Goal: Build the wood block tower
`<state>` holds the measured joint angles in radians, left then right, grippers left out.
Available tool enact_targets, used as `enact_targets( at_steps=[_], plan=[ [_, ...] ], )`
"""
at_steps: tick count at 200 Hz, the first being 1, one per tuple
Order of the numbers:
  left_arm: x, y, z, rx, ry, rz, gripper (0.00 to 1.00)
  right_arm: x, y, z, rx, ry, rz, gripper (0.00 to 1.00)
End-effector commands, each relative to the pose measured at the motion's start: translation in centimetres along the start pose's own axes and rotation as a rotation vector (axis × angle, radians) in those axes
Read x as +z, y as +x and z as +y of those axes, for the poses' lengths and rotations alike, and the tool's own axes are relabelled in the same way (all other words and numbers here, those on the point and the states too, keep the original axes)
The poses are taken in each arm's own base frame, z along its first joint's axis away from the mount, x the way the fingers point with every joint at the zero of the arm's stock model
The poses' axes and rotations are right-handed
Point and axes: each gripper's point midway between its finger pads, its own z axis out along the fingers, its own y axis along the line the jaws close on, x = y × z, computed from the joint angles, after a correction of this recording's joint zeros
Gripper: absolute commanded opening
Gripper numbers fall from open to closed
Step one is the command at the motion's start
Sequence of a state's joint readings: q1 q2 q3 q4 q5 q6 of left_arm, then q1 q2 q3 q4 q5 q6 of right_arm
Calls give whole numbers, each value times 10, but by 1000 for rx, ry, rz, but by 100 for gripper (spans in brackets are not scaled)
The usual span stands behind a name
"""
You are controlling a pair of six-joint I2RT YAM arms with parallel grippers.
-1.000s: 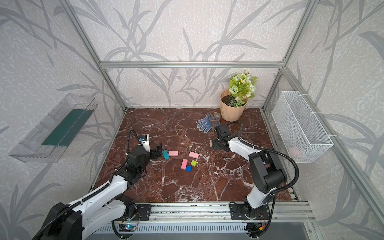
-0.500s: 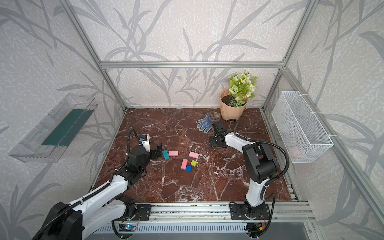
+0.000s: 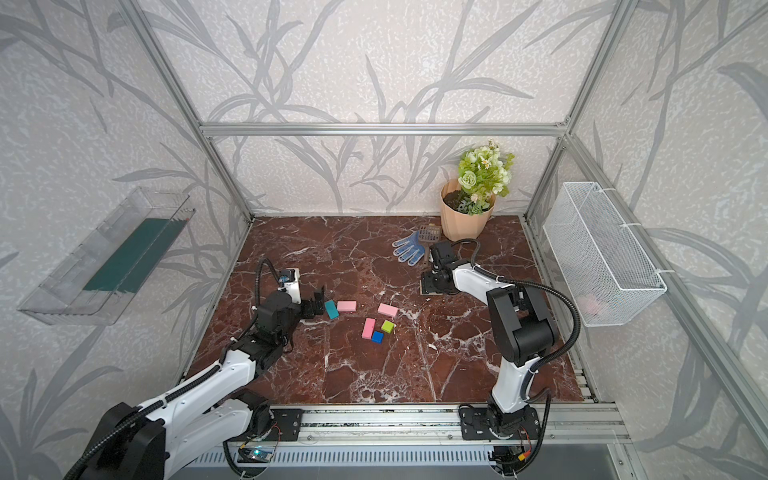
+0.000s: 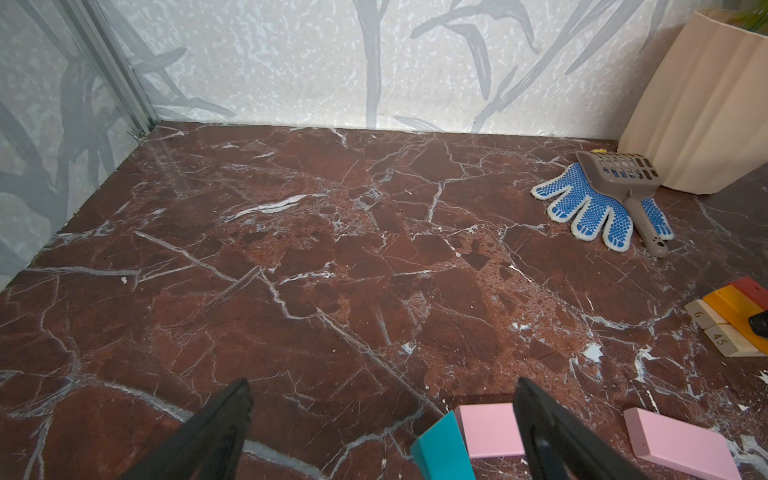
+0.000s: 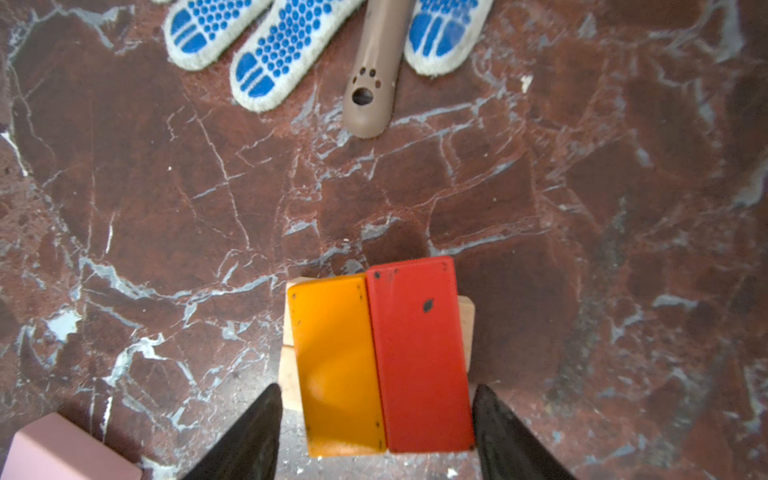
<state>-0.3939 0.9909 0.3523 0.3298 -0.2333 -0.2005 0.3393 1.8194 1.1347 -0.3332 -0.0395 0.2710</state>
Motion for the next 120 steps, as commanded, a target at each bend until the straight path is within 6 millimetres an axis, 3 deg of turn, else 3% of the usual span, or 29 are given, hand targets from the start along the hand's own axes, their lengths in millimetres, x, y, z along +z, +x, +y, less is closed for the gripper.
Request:
enact_targets(
  at_steps=[1, 120],
  plan=[
    [0, -5, -3, 13, 11, -18, 99, -1, 3, 5, -14, -30, 6, 71],
    [0, -4, -4, 15, 11, -17, 99, -7, 5, 0, -3, -13, -16, 69]
  ],
)
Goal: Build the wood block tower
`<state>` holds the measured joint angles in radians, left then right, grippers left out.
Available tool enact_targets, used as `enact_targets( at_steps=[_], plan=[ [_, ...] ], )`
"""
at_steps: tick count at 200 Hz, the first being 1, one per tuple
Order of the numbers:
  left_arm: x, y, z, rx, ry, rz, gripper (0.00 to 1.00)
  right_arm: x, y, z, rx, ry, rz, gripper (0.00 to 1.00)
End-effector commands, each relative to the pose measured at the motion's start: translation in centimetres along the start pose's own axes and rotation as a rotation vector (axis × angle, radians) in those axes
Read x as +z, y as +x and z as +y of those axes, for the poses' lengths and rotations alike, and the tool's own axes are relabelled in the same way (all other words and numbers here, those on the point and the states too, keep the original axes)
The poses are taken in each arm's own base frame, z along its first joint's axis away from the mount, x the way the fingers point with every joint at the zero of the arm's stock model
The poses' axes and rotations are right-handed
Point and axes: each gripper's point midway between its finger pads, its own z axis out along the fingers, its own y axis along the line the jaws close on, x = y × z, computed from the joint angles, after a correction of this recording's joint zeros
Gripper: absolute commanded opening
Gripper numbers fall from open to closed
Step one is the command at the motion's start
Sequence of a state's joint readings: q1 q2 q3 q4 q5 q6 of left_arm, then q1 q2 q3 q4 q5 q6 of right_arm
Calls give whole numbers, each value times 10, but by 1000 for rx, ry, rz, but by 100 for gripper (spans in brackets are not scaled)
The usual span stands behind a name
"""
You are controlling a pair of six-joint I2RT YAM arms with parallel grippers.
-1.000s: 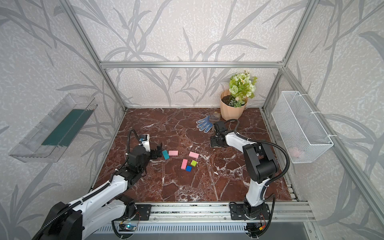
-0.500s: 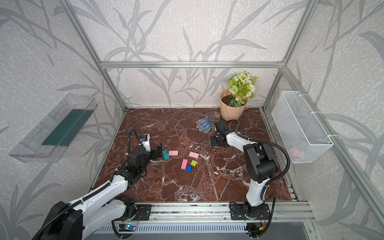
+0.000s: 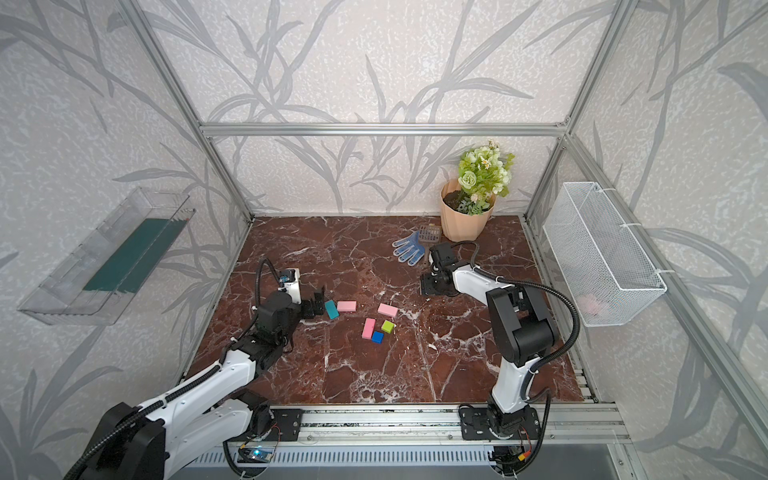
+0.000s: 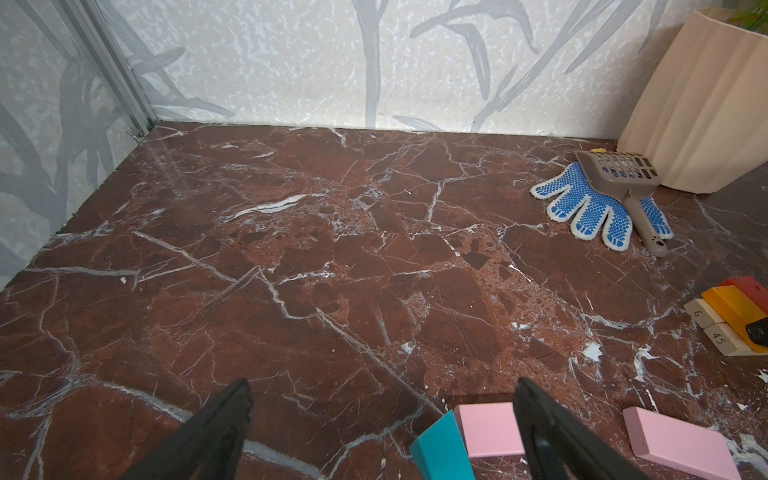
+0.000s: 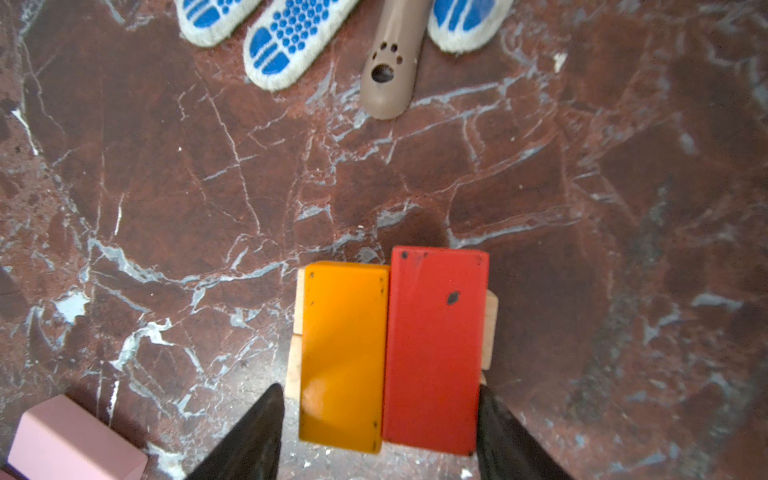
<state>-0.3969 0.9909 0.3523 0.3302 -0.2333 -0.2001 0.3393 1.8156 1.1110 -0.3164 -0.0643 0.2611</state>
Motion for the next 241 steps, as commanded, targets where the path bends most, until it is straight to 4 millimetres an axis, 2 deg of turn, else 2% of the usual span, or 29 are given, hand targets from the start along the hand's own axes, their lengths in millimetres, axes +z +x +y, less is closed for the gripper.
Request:
enact_targets(
  at_steps=[1, 79, 196, 239, 241],
  plan=[
    [0, -5, -3, 13, 8, -18, 99, -10, -1, -2, 6, 11, -25, 69],
    [0, -4, -3, 15, 7, -16, 99, -11, 0, 2, -4, -16, -30, 66],
    [0, -4, -2, 15, 4, -17, 99, -13, 1, 8, -19, -50, -40, 65],
    [0, -4, -3, 15, 5, -17, 99, -18, -2, -2, 11, -31, -88, 67],
    [0, -4, -3, 15, 6, -17, 99, -25, -7, 0, 11, -40, -110, 67]
  ],
)
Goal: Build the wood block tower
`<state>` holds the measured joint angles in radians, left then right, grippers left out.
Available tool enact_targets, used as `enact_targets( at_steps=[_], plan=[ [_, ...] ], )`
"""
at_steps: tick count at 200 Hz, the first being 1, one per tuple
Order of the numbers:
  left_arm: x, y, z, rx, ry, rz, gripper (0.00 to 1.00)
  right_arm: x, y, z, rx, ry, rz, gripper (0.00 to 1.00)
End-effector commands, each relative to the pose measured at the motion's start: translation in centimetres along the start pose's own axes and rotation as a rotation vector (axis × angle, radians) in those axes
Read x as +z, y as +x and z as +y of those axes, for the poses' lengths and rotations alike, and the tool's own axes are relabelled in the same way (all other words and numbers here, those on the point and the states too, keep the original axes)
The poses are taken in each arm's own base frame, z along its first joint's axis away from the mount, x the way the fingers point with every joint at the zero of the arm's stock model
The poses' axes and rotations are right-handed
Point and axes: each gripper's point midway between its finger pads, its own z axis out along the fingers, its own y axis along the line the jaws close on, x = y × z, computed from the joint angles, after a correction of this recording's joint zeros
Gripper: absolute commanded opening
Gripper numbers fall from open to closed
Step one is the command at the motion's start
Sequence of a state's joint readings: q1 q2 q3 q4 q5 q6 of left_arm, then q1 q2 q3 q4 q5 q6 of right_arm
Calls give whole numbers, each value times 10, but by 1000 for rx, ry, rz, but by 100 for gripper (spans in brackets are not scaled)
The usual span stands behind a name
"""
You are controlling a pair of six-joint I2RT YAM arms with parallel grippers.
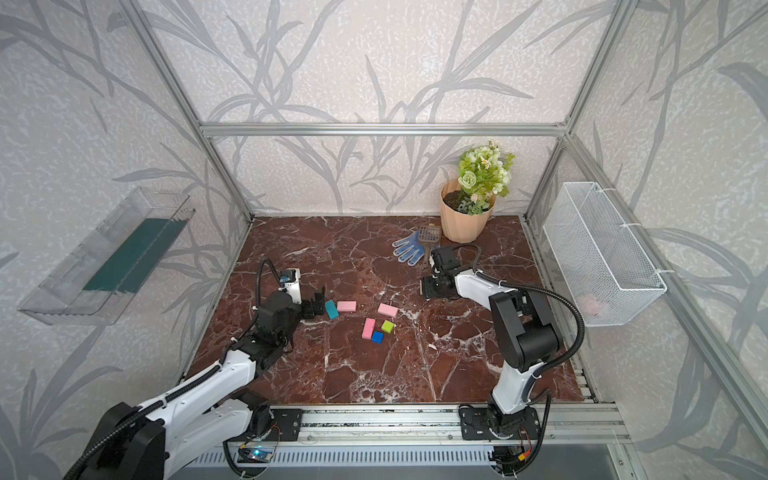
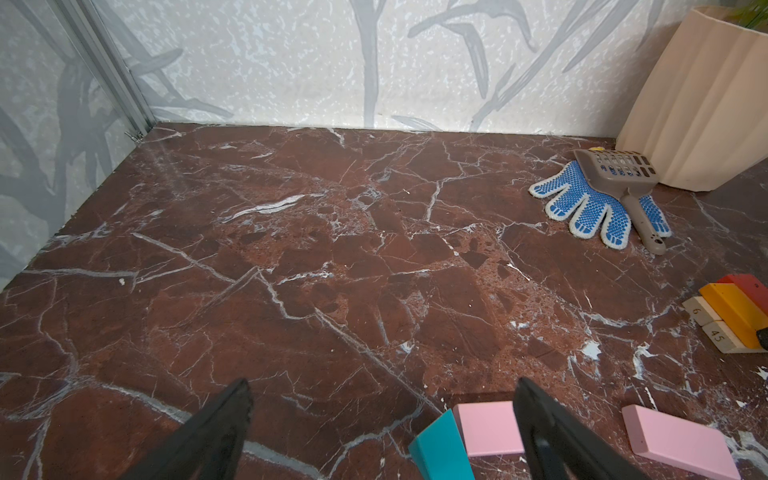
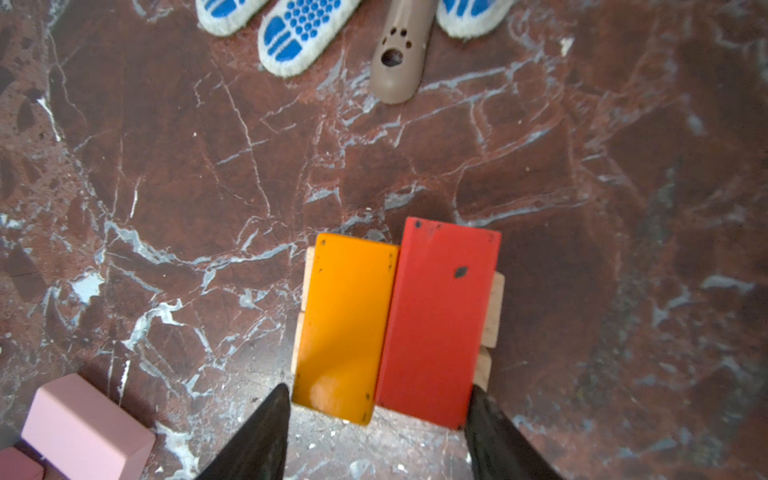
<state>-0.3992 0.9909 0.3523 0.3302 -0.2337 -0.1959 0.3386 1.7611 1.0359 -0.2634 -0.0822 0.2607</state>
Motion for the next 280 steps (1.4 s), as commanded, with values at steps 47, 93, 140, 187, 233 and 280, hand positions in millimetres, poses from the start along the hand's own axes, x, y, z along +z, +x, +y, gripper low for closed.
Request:
enact_targets(
  at_steps=[47, 93, 140, 187, 233, 280],
  plan=[
    [1, -4, -2, 14, 3, -12, 99, -33, -62, 3, 11, -186, -279, 67],
    [2, -4, -2, 15, -3, -9, 99, -14, -90, -37, 141, -109, -277, 37],
    [1, -5, -2, 13, -3, -13, 99, 5, -90, -50, 190, -73, -183, 29],
    [1, -4, -1, 12, -4, -14, 99, 16, -90, -44, 174, -68, -124, 28],
    [0, -5, -1, 12, -5, -17, 99, 20, -82, -40, 166, -68, -79, 28],
    [-1, -5, -1, 11, -3, -18, 99, 23, -77, -33, 144, -60, -44, 28]
  ],
)
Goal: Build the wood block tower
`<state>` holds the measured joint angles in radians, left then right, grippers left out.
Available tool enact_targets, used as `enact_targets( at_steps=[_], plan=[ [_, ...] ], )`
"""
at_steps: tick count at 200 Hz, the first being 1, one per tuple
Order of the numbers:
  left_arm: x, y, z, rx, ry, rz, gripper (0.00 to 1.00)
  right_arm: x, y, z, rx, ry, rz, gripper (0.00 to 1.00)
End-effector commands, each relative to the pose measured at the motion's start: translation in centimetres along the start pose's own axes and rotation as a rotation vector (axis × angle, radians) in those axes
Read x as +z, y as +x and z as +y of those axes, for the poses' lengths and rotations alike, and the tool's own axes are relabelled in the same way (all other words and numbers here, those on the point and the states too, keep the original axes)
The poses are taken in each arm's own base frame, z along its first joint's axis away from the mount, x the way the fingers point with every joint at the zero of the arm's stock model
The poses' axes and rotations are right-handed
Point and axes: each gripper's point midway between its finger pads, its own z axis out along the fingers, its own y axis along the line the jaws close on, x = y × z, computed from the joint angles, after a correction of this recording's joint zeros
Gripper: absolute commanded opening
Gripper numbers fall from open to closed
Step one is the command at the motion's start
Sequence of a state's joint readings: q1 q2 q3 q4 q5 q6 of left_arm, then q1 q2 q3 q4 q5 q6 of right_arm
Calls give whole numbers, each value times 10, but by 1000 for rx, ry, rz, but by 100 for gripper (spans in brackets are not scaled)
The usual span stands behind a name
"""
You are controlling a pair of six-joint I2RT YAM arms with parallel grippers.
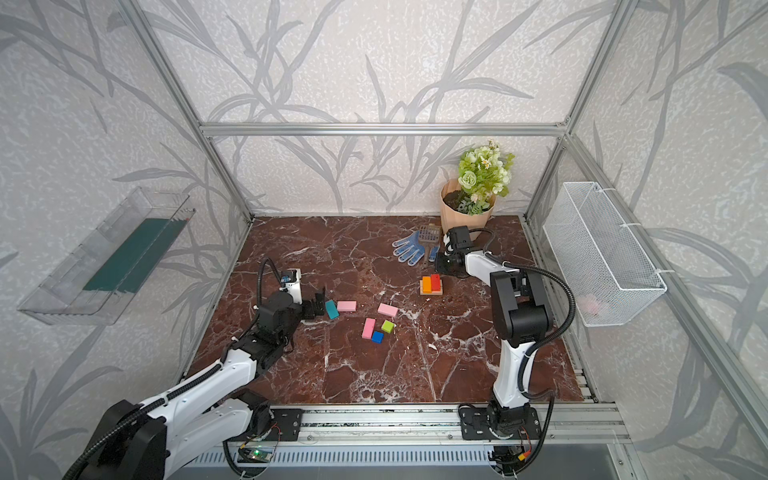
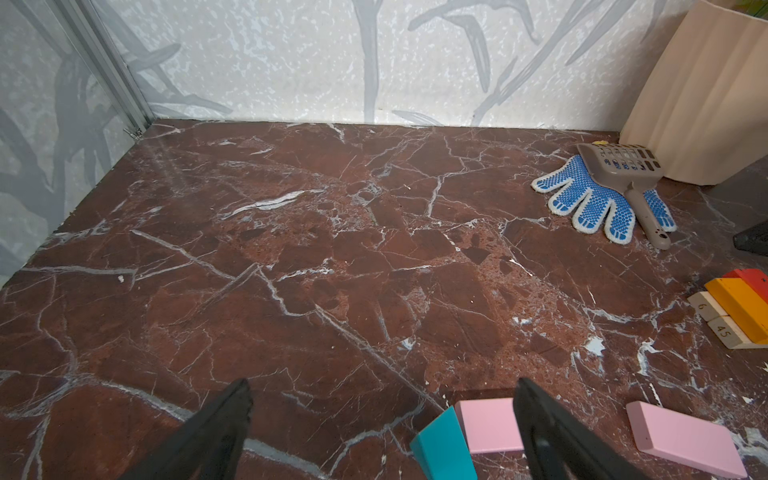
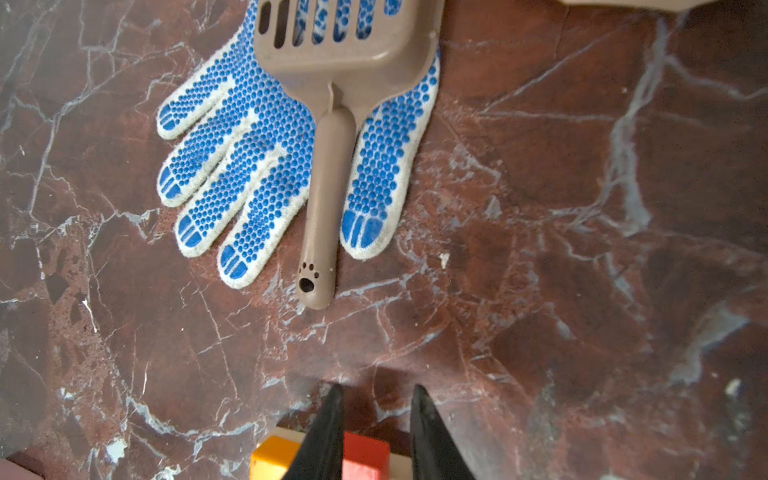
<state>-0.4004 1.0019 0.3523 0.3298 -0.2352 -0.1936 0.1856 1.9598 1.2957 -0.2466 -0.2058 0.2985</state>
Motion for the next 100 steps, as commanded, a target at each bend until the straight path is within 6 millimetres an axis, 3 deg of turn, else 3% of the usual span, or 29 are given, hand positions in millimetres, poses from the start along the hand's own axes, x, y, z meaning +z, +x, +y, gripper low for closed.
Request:
enact_targets(
  at_steps=[1, 100],
  plan=[
    [-2, -8, -1, 6, -1, -29, 99, 3, 4, 1, -12, 12, 36, 28],
    [-3, -8, -1, 5, -1, -32, 99, 3, 14, 0, -5, 12, 71, 28]
  ],
)
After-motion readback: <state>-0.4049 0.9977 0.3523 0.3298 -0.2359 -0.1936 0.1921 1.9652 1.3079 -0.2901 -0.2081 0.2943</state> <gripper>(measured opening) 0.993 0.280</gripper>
